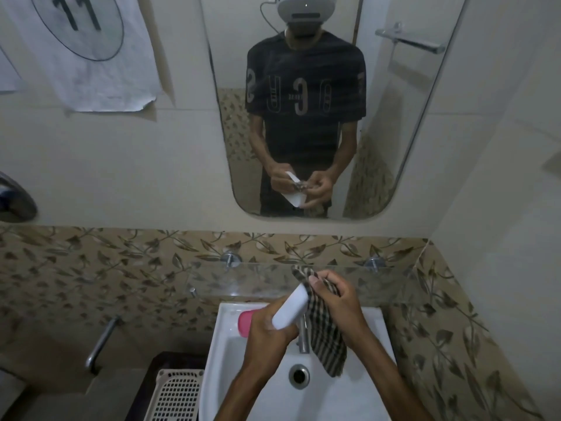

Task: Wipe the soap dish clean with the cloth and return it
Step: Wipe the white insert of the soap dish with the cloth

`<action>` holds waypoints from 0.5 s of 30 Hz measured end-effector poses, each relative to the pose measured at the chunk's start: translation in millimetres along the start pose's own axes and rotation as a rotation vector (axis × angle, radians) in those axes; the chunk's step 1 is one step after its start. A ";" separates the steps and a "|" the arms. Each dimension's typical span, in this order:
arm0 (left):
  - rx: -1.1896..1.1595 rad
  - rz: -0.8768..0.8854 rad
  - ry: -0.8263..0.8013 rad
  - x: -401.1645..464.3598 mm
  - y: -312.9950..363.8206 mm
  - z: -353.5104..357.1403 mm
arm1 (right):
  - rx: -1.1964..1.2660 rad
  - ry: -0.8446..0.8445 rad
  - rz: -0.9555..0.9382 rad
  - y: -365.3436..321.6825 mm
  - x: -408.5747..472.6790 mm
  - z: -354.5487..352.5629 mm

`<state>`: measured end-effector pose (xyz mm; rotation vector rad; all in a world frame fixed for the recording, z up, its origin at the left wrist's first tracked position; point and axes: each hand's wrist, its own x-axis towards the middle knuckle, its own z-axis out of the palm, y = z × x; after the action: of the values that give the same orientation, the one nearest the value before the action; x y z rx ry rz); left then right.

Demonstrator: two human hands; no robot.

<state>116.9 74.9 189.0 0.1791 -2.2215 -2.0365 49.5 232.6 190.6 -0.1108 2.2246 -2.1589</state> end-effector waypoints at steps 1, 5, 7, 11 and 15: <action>-0.015 0.001 0.000 -1.8 -0.5 -1.1 | 0.095 -0.051 0.106 0.4 2.5 -1.2; 0.004 -0.091 -0.097 0.1 -3.3 -10.1 | 0.295 -0.157 0.234 -0.7 2.6 -0.2; 0.144 -0.176 -0.240 7.1 0.1 -15.6 | 0.190 -0.146 0.152 -5.6 -1.7 -2.4; 0.342 -0.075 -0.358 20.7 11.9 -24.5 | -0.295 -0.214 -0.230 -12.5 -23.0 11.5; 0.185 0.060 -0.144 12.5 18.3 -6.4 | -0.349 0.042 -0.462 -9.3 -23.8 17.7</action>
<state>105.6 68.0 207.9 -0.0190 -2.4700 -1.8671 74.9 216.6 198.8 -0.6549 2.8042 -1.9256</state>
